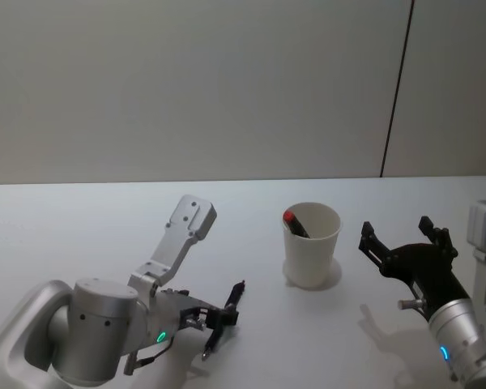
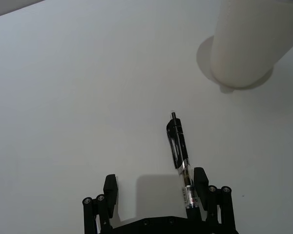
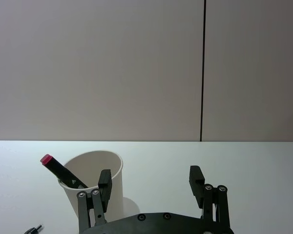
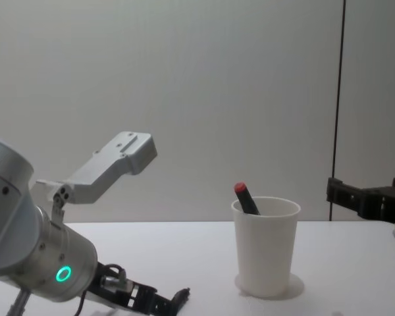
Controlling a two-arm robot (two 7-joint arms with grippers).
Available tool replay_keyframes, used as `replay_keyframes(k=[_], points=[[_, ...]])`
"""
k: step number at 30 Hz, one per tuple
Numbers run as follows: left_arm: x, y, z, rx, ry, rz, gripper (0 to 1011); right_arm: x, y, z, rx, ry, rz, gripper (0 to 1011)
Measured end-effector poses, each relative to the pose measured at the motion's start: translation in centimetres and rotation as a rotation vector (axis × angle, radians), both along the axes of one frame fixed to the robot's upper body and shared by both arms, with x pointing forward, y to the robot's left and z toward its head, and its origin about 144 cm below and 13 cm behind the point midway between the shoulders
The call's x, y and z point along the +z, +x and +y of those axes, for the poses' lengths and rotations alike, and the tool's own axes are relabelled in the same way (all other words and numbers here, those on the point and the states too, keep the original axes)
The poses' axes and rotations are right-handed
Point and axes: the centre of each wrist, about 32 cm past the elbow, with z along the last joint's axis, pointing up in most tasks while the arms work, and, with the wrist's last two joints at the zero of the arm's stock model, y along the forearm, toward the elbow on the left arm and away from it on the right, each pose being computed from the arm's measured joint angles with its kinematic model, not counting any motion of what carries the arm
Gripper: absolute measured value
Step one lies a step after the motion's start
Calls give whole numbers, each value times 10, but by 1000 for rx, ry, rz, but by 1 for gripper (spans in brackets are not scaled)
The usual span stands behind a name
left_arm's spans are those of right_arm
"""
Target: Place the pen into the pen holder.
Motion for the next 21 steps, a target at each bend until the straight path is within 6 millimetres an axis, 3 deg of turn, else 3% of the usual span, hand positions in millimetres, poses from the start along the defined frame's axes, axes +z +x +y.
replay_keyframes(k=[17,21], points=[[1,-12,-5,-6,46,2,1003,0,0,0,0,0,0,1002],[1,-14,-6,-11,46,7,915,0,0,0,0,0,0,1002]])
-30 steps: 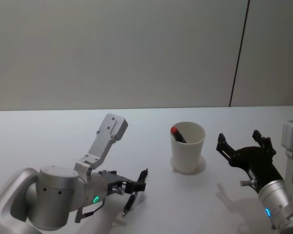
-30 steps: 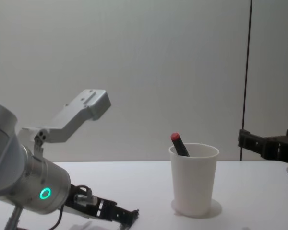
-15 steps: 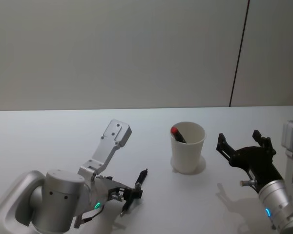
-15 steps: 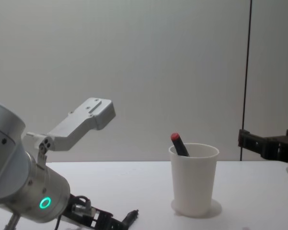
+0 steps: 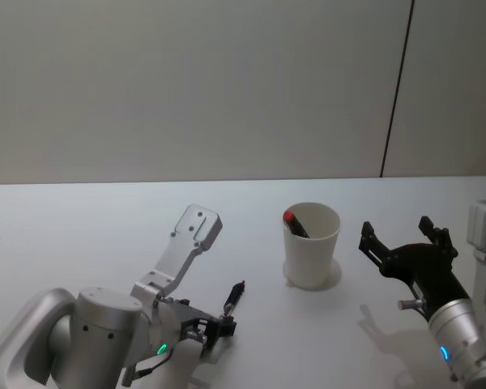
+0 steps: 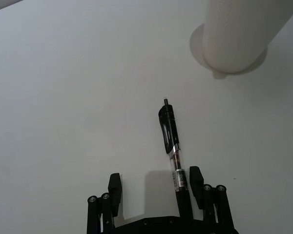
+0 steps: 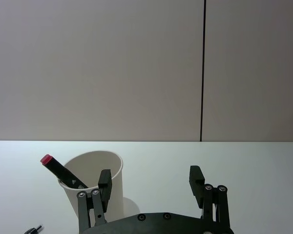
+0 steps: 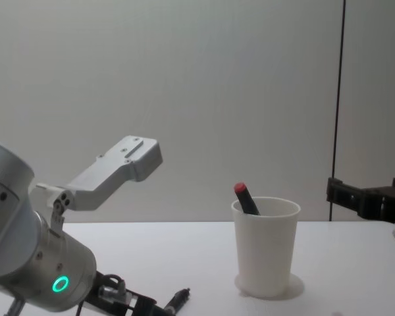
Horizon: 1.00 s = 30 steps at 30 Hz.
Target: Place the pen into the pen holder.
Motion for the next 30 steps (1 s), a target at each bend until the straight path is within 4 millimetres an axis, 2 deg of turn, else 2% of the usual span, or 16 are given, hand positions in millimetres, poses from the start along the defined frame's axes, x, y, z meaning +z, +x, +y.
replay_keyframes(k=[6,13,30], points=[[0,-2,-1,-7,-5,10,784,0,0,0,0,0,0,1002],[0,-3,-2,-11,-18,29,564,0,0,0,0,0,0,1002],[-1,-7,-4,-14,-20,53,397,0,0,0,0,0,0,1002]])
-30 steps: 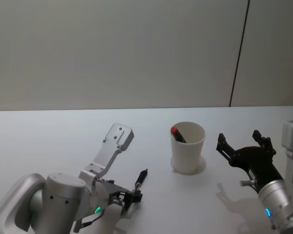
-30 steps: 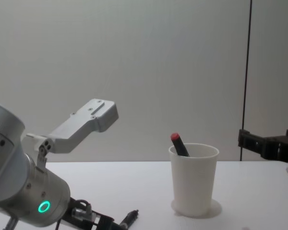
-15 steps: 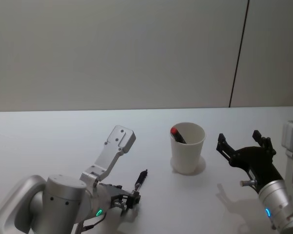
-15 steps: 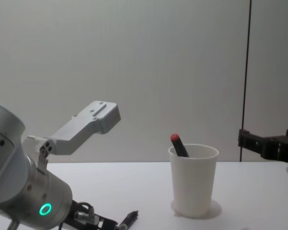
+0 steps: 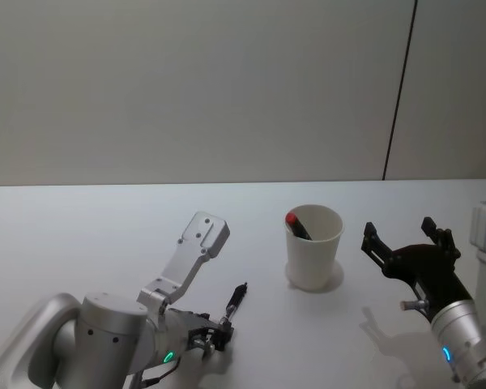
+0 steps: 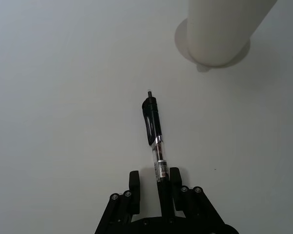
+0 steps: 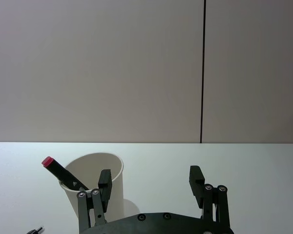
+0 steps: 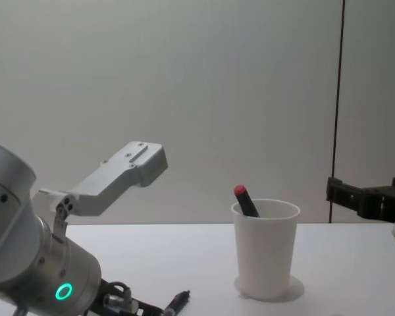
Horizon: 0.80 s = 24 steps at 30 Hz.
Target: Place the pen into the pen holder.
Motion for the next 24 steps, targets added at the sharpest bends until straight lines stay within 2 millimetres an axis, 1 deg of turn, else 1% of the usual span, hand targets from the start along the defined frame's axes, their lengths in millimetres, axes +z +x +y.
replay_keyframes(k=[4,11,12,13,17,20,24], points=[[0,-2,-1,-2,1,-1,370,0,0,0,0,0,0,1002],[0,-7,-2,-7,2,-7,287,0,0,0,0,0,0,1002],[0,-7,-3,-9,3,-11,255,0,0,0,0,0,0,1002],[0,-8,-3,-9,3,-12,255,0,0,0,0,0,0,1002],[0,-10,-4,-13,7,-23,171,0,0,0,0,0,0,1002],[0,-12,-4,-15,11,-32,144,0,0,0,0,0,0,1002],[0,-14,-5,-17,18,-45,137,0,0,0,0,0,0,1002]])
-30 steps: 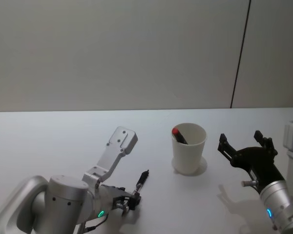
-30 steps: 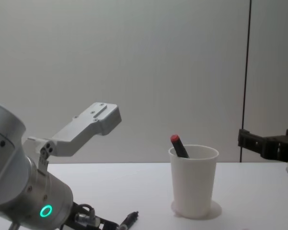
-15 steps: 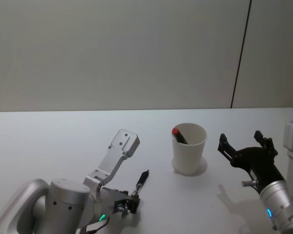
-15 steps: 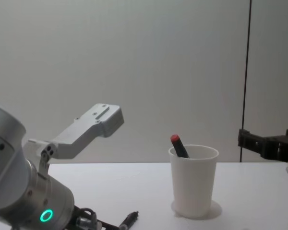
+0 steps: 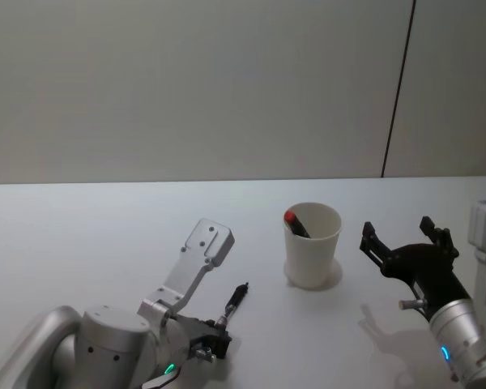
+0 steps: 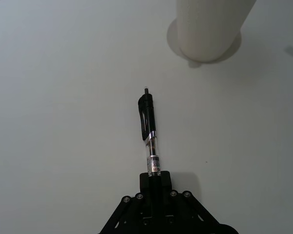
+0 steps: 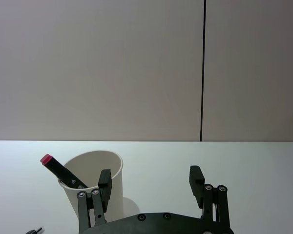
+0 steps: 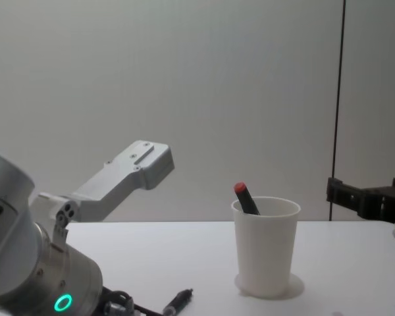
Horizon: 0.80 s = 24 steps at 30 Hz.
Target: Place the pen into the pen holder.
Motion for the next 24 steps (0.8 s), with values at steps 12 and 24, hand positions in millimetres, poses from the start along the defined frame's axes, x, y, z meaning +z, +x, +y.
replay_keyframes(k=[12,24], points=[[2,-7,0,14,10,-107,137,0,0,0,0,0,0,1002],[10,-11,7,64,1,-259,137,0,0,0,0,0,0,1002]])
